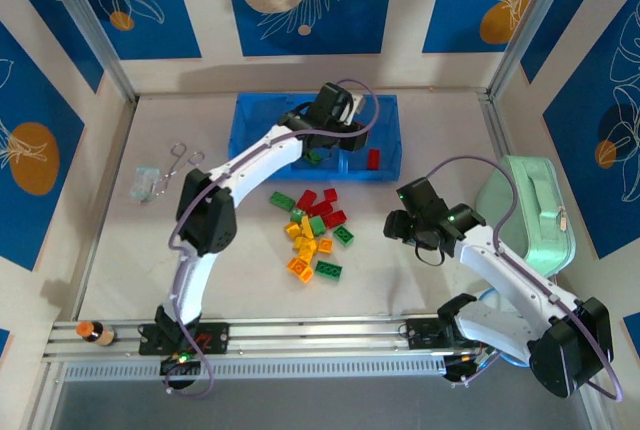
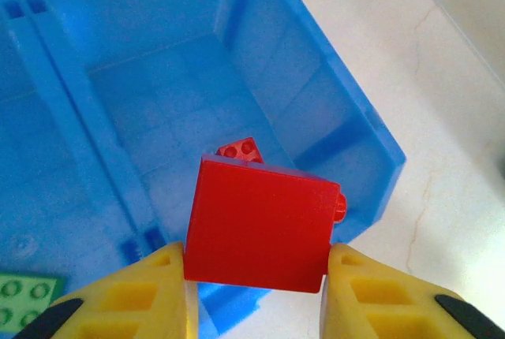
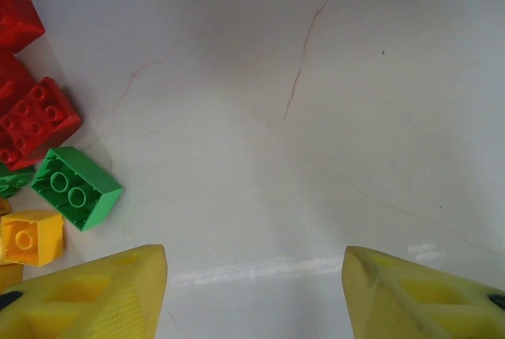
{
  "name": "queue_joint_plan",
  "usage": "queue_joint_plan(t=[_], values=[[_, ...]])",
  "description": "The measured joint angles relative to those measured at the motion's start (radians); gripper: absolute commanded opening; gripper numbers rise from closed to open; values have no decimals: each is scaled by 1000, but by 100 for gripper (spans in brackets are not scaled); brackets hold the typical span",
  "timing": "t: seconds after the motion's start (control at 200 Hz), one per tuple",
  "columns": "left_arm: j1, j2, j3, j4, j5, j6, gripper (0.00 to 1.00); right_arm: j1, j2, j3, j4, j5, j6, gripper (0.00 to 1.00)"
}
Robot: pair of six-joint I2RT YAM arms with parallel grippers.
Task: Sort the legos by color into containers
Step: Place the lego in the container, then pick up the lego from the middle-left of the table.
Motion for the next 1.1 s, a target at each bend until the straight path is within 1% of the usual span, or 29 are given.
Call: queue_joint_plan(t=[0.08,0.11,0.135,0.215,0.25,0.45,0.565,0.665,0.83,0.931,1.056,1.101], values=[[-1,83,118,-48,0,4,37,3,-4,-8,4,-3,0,61],[-2,106,153,-63,-1,8,39,3,-5,-11,6,-3,0,61],[-2,124,176,-74,-1,11,42,4,-6,-13,6,-5,0,61],[-2,163,230,-106,0,16,61,8,-14,-17,6,-7,0,61],[-3,169,239,-119,0,20,66,10,-19,-18,6,-7,0,62],[-11,162,256,-164,7,26,72,21,-44,-19,6,-10,0,64],[-25,103,218,-188,5,42,73,22,-55,-19,9,-11,0,65],[-50,-42,61,-175,-6,53,74,24,-57,-22,14,-17,0,67],[-85,-418,-389,-64,-18,42,75,42,-58,-40,36,-34,-9,69],[-94,-604,-643,-8,-25,11,75,43,-55,-50,53,-48,-14,71],[-114,-757,-927,26,-61,-48,76,48,-43,-51,84,-64,-28,77],[-136,-801,-1024,28,-70,-76,77,52,-35,-51,96,-73,-31,78]])
